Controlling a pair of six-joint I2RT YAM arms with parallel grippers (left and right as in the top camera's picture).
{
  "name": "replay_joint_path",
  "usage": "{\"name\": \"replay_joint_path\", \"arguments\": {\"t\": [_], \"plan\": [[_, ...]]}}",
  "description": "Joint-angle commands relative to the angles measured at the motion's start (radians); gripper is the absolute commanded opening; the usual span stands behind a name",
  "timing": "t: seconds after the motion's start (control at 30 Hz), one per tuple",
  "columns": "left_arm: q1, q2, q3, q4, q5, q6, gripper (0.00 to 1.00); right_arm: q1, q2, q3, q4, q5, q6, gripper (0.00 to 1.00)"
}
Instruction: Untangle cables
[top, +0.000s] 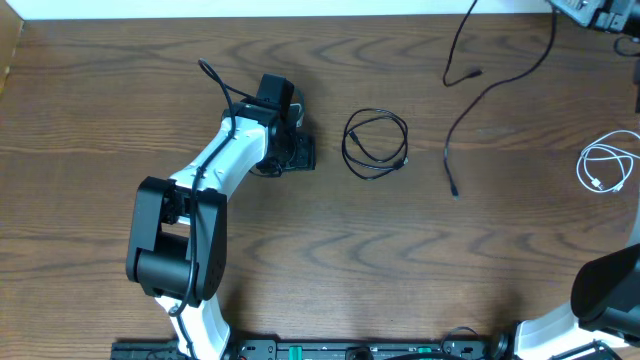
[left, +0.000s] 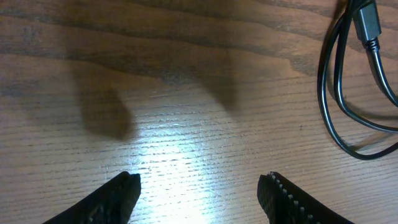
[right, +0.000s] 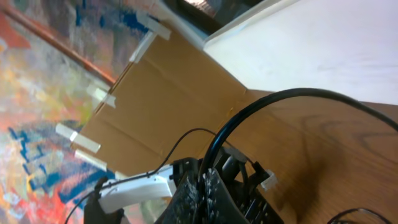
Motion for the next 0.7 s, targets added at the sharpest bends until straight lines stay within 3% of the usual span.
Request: {"name": "replay_joint_path", "arguments": {"t": [0.0,0.4,0.67], "plan": [[0.003,0.013,-0.004,-0.003,-0.013,-0.002,0.66,-0.018,-0.007,0.006,-0.014,-0.015,-0.016,0.02],[0.003,0.013,-0.004,-0.003,-0.013,-0.002,0.66,-0.048,-0.055,0.006,-0.114,-0.013,-0.063,0.02],[0.003,0.013,-0.004,-0.003,-0.013,-0.002,0.66,-0.105,-0.207,0.006,-0.668,0.241,-0.480,0.01]]}}
